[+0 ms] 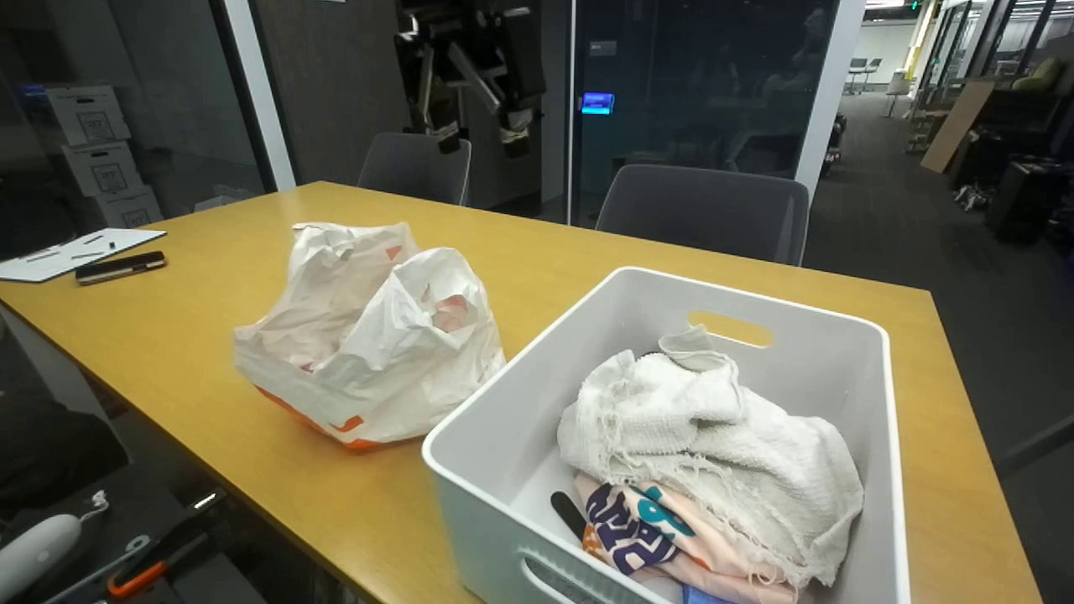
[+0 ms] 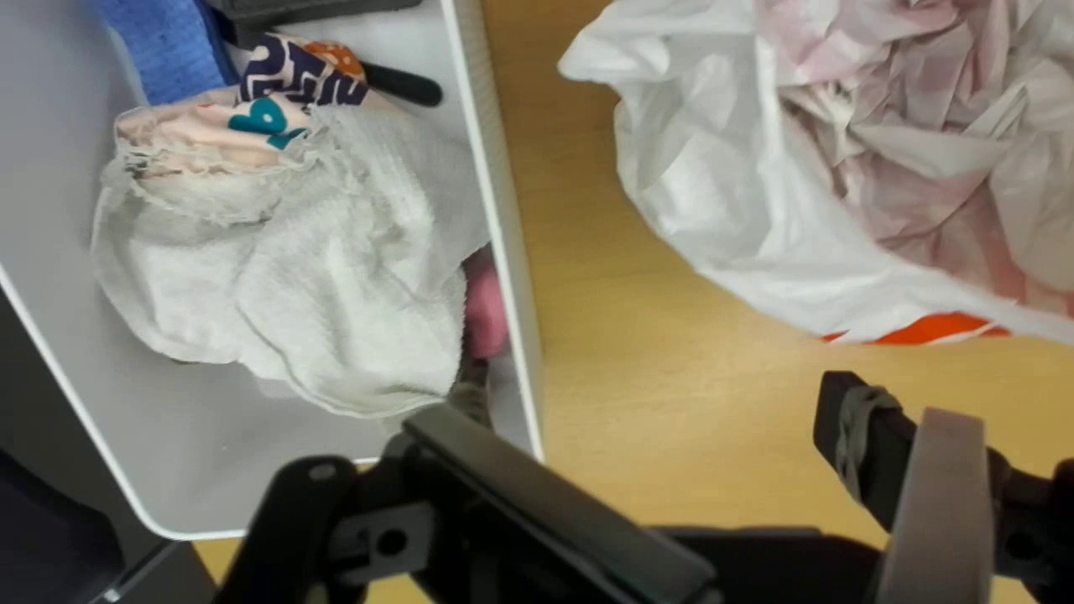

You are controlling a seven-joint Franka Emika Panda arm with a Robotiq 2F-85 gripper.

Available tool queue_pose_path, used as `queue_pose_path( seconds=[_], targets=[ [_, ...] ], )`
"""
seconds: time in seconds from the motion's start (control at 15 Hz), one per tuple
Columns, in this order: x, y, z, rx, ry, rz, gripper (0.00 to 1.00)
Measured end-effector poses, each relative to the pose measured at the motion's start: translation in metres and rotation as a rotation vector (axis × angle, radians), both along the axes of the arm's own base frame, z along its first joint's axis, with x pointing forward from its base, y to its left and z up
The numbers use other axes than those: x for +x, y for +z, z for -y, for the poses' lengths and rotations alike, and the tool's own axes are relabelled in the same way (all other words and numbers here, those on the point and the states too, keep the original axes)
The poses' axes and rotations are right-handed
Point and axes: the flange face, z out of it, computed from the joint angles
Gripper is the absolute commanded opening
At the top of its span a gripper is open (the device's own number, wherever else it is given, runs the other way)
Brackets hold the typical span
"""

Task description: Put the white towel and the peach shirt on the table, the moose toy and the yellow container in the plastic bag

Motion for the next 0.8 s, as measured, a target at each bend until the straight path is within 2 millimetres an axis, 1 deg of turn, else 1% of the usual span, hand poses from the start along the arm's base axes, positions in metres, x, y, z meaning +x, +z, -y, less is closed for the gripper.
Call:
queue_pose_path(
  seconds=[0.13,0.27,0.4,0.53,0.67,0.8],
  targets=[
    [0.008,-0.003,0.034,0.011,-0.061,0.073,1.0],
    [0.02,-0.015,0.06,0.013,-0.104,0.132,1.0],
    [0.032,-0.036,0.08,0.012,-0.141,0.154,1.0],
    [0.04,-0.064,0.098,0.013,-0.185,0.146,1.0],
    [0.045,-0.092,0.117,0.017,-0.247,0.117,1.0],
    [0.044,-0.114,0.139,0.018,-0.318,0.087,1.0]
  ],
)
